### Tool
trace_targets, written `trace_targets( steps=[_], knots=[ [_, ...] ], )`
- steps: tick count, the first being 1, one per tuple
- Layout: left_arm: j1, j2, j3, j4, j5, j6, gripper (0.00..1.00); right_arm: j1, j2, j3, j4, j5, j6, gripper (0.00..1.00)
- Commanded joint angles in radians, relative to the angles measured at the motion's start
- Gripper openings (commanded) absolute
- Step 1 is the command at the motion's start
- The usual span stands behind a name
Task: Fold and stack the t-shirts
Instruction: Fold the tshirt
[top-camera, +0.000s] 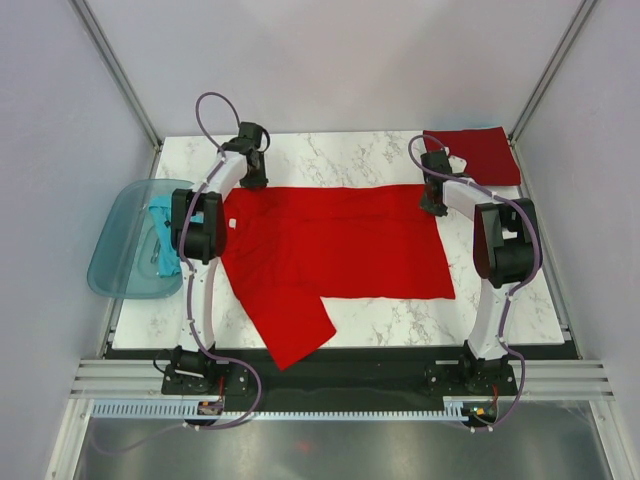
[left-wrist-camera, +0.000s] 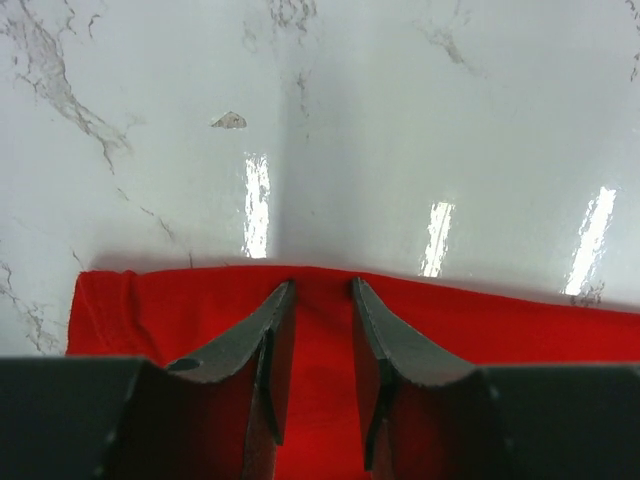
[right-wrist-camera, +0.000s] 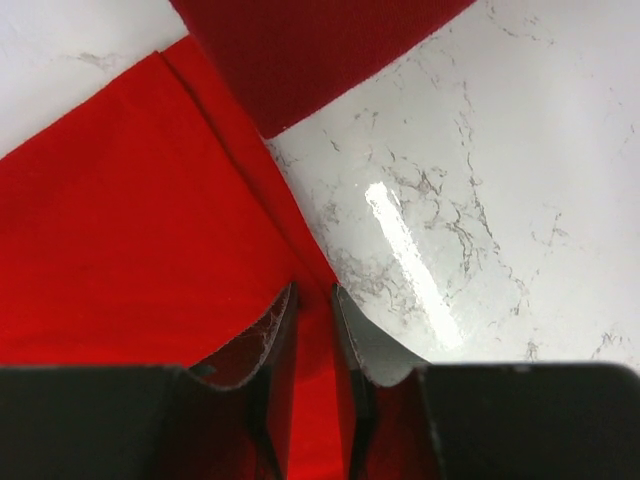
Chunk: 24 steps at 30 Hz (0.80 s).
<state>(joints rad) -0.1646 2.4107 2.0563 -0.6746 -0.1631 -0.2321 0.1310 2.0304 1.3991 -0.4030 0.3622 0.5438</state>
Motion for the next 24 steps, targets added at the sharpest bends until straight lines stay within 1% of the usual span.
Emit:
trace_targets(
  steps=[1,5,10,11,13,15,18,20,24],
  knots=[
    [0.010,0.021,0.036,-0.025,-0.024,-0.016,0.37,-0.001,0.005,0.012,0.004,0.026,-0.027,0.27],
    [0.011,-0.013,0.071,-0.025,-0.004,-0.018,0.36,-0.001,-0.019,0.054,0.003,0.000,-0.039,0.27],
    [0.007,-0.081,0.111,-0.023,0.082,-0.030,0.36,0.009,-0.065,0.080,-0.003,-0.052,-0.030,0.26],
    [0.008,-0.100,0.111,-0.025,0.114,-0.038,0.35,0.012,-0.068,0.078,-0.005,-0.072,-0.030,0.26],
    [0.007,-0.107,0.104,-0.022,0.146,-0.052,0.31,0.016,-0.079,0.072,-0.007,-0.098,-0.013,0.25],
    [0.007,-0.107,0.074,-0.023,0.193,-0.085,0.26,0.024,-0.087,0.051,-0.005,-0.114,-0.001,0.25],
    [0.002,-0.088,0.039,-0.023,0.197,-0.113,0.21,0.044,-0.102,0.009,0.013,-0.129,0.022,0.25],
    [0.002,-0.058,0.030,-0.025,0.207,-0.110,0.20,0.048,-0.096,-0.003,0.023,-0.137,0.027,0.24],
    [0.004,-0.027,0.016,-0.026,0.203,-0.098,0.20,0.048,-0.078,-0.020,0.030,-0.100,0.015,0.22]
  ],
)
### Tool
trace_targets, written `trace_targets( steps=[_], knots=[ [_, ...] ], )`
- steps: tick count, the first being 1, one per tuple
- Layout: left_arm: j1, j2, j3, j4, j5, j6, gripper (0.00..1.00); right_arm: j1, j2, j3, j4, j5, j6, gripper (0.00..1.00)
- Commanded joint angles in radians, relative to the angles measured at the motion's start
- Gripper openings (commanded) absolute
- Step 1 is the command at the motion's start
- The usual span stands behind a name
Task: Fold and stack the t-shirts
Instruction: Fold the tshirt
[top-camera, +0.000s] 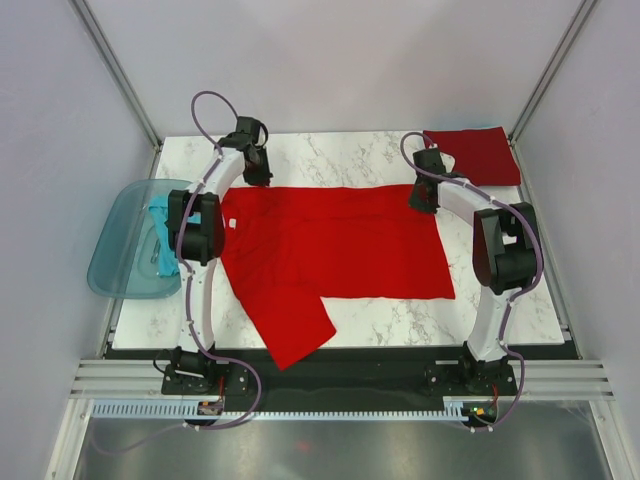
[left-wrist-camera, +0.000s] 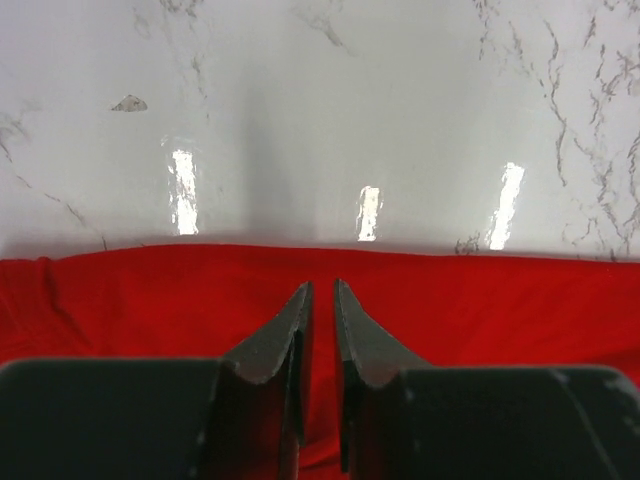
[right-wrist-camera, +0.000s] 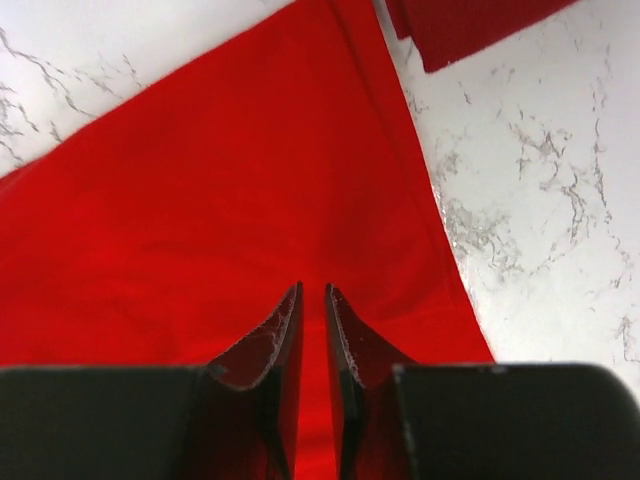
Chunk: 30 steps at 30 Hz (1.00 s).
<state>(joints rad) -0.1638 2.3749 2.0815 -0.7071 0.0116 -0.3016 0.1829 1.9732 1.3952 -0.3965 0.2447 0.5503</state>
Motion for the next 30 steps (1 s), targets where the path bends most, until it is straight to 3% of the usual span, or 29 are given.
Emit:
trace_targets(
  steps=[1,9,18,22,30],
  knots=[
    [0.003,0.021,-0.011,0.005,0.021,-0.025,0.20,-0.003,-0.019,-0.024,0.025,0.034,0.008,0.22],
    [0.017,0.083,0.011,-0.031,-0.045,0.004,0.22,-0.005,-0.037,-0.113,0.038,0.165,-0.027,0.21],
    [0.026,0.090,0.040,-0.051,-0.110,0.041,0.23,-0.008,-0.057,-0.140,0.041,0.205,-0.035,0.20],
    [0.030,0.092,0.038,-0.054,-0.110,0.045,0.23,-0.008,-0.062,-0.128,0.041,0.188,-0.029,0.20],
    [0.030,0.032,0.069,-0.052,0.030,0.024,0.28,-0.005,-0.079,0.019,0.021,0.051,-0.055,0.24]
  ],
)
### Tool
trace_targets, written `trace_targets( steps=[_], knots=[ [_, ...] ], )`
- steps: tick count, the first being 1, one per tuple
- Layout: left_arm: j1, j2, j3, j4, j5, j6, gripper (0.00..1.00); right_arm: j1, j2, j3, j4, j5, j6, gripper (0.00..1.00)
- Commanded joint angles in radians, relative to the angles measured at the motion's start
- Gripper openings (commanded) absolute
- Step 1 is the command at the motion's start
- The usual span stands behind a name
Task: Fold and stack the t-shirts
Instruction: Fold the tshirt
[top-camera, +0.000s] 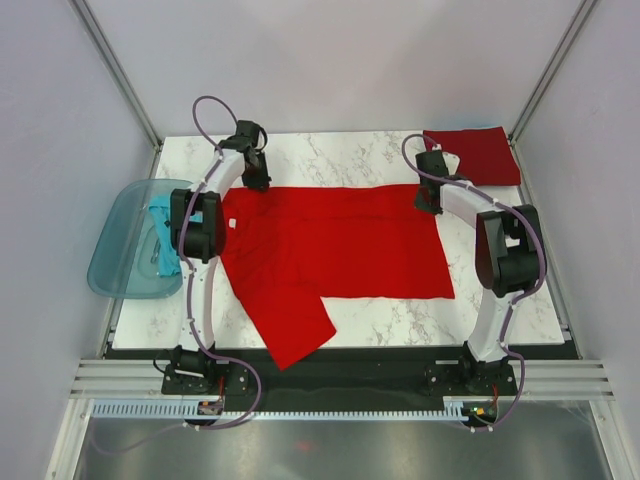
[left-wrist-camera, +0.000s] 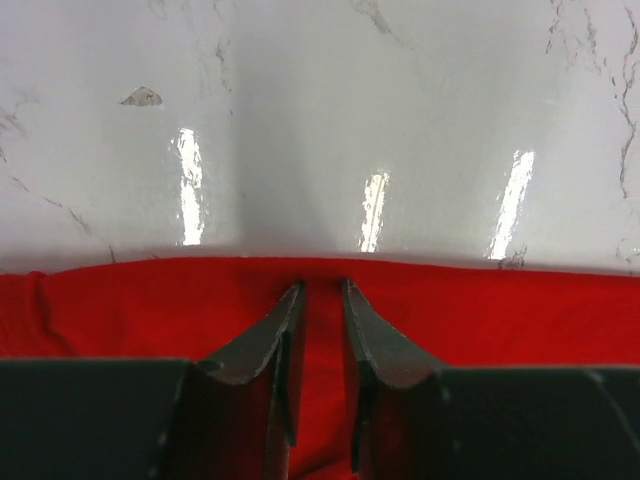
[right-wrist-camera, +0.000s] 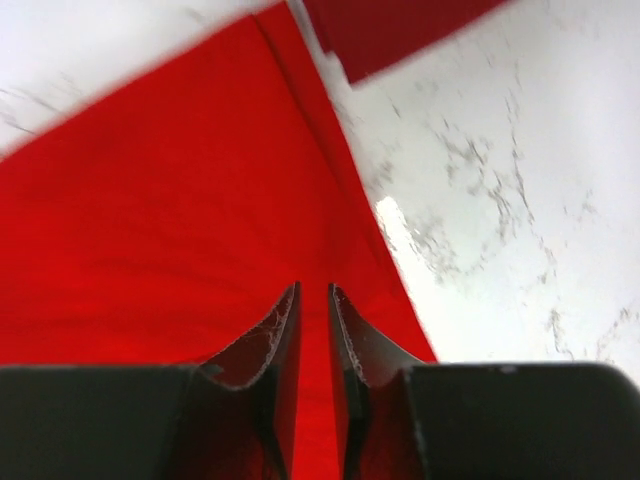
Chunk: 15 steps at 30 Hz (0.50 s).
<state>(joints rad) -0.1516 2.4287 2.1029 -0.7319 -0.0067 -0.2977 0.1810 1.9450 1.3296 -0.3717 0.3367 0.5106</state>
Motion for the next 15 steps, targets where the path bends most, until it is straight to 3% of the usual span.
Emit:
trace_targets(
  steps=[1,6,9,12,13,15],
  knots=[
    [0.018,-0.034,0.064,-0.027,0.063,0.017,0.29,-0.003,-0.060,0.103,-0.010,-0.051,-0.017,0.25],
    [0.015,-0.173,0.077,-0.032,0.200,0.068,0.35,0.003,-0.147,0.125,-0.091,-0.090,-0.009,0.29],
    [0.007,-0.325,-0.022,-0.037,0.226,0.112,0.35,0.009,-0.210,0.099,-0.133,-0.155,0.000,0.32],
    [-0.040,-0.542,-0.223,-0.035,0.226,0.179,0.35,0.012,-0.299,0.004,-0.133,-0.203,0.014,0.35],
    [-0.104,-0.600,-0.344,-0.035,0.208,0.236,0.35,0.012,-0.323,-0.047,-0.131,-0.206,0.019,0.35],
    [-0.179,-0.781,-0.484,-0.035,0.079,0.264,0.36,0.012,-0.392,-0.095,-0.127,-0.223,0.026,0.36]
  ],
)
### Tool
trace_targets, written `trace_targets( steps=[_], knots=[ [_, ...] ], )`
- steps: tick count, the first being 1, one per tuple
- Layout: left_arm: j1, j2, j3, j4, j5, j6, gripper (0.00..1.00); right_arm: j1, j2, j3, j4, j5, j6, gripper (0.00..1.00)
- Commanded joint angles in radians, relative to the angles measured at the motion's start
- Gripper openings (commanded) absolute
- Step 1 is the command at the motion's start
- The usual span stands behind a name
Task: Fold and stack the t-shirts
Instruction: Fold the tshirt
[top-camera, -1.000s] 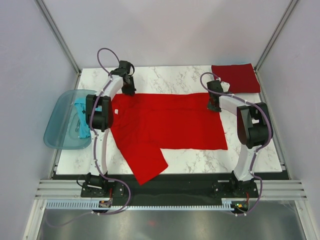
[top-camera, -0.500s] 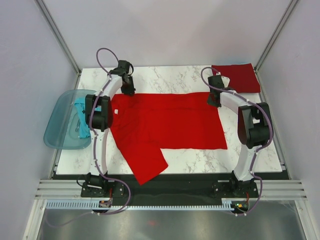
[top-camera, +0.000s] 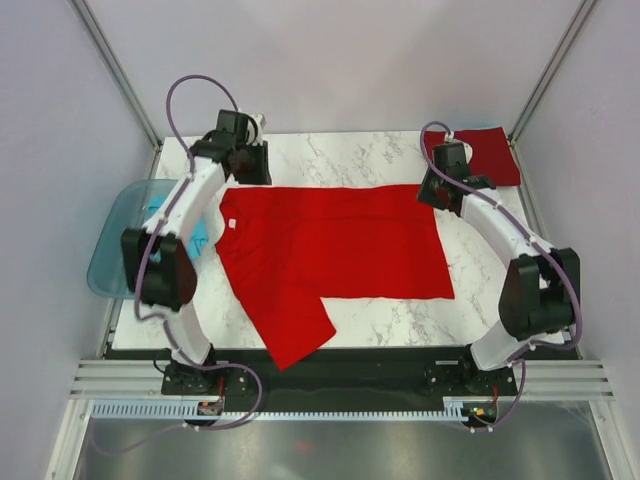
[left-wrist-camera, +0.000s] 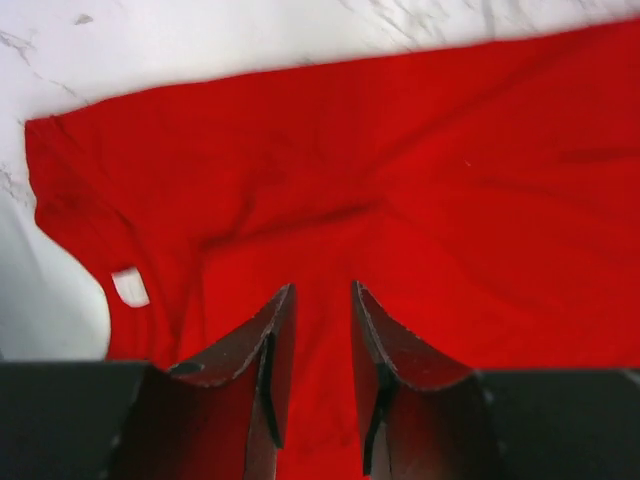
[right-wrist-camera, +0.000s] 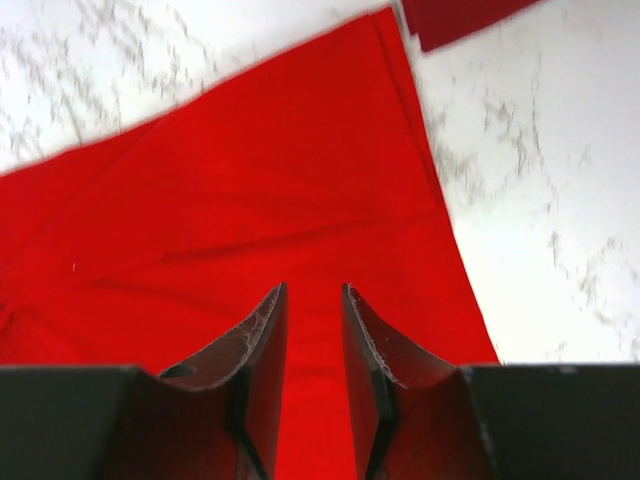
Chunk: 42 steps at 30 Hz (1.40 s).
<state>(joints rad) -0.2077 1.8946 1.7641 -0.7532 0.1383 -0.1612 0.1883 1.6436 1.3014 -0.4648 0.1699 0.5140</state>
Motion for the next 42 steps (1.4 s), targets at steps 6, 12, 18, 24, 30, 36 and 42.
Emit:
trace_targets(
  steps=[6,12,18,24,30,36,42],
  knots=[
    [-0.479,-0.618,-0.630,-0.035,-0.183,0.017,0.37,0.002,-0.251,-0.201,-0.026,-0.079,0.004,0.38],
    [-0.815,-0.772,-0.764,-0.112,-0.227,-0.202,0.40,-0.001,-0.358,-0.257,-0.025,-0.125,0.006,0.40],
    [-0.982,-0.530,-0.735,-0.129,-0.290,-0.316,0.42,-0.015,-0.410,-0.303,0.011,-0.161,0.018,0.42],
    [-1.069,-0.372,-0.727,-0.110,-0.448,-0.405,0.44,-0.038,-0.427,-0.324,0.018,-0.167,0.004,0.43],
    [-1.096,-0.330,-0.758,-0.066,-0.445,-0.419,0.48,-0.070,-0.430,-0.336,0.028,-0.213,-0.009,0.43],
    [-1.124,-0.272,-0.772,-0.048,-0.411,-0.431,0.48,-0.087,-0.416,-0.341,0.045,-0.237,-0.003,0.43],
    [-1.141,-0.253,-0.790,-0.044,-0.399,-0.468,0.48,-0.107,-0.415,-0.338,0.045,-0.245,-0.003,0.43]
  ],
)
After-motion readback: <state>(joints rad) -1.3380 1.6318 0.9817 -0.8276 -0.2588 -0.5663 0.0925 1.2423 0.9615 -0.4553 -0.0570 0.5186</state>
